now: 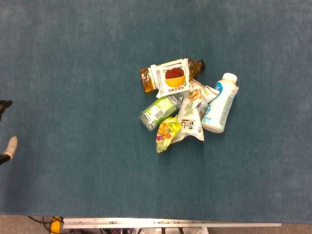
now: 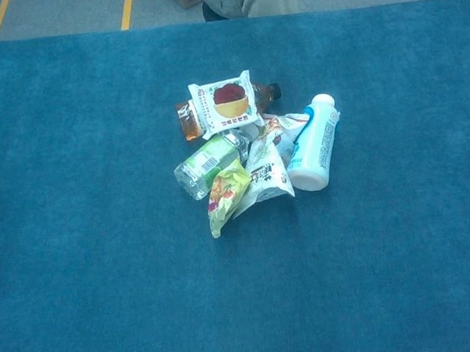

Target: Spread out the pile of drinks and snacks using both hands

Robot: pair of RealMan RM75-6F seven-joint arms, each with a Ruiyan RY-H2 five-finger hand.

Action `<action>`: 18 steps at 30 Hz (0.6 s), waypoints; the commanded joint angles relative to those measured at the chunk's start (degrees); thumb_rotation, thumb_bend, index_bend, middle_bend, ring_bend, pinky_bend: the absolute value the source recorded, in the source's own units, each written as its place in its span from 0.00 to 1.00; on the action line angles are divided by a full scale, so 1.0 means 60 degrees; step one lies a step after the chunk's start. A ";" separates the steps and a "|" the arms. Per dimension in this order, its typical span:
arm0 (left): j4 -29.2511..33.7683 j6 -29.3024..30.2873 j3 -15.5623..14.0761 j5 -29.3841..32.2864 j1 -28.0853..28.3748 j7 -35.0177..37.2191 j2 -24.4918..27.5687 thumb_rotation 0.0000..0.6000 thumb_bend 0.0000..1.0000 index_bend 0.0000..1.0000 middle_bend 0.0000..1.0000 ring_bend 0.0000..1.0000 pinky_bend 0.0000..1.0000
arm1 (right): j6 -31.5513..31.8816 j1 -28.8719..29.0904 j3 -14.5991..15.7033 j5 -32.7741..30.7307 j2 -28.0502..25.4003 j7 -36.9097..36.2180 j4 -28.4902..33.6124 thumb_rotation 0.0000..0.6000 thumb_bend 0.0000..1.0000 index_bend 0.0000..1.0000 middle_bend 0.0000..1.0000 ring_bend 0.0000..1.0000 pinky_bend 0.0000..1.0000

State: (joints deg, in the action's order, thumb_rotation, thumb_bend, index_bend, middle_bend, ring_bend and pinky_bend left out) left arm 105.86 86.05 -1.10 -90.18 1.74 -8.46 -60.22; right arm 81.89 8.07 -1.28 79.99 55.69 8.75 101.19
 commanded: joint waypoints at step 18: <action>-0.0170 0.0401 -0.0188 -0.0092 -0.0334 0.0377 0.0149 1.00 0.35 0.15 0.19 0.14 0.15 | -0.2003 0.2164 -0.0577 0.2329 0.0052 0.0595 0.1450 1.00 0.09 0.18 0.23 0.15 0.35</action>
State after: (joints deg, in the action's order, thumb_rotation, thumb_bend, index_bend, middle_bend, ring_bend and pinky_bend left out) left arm 104.87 88.33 -2.17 -90.73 -0.15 -6.28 -59.43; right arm 72.37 18.76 -3.78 92.89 55.53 10.87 108.15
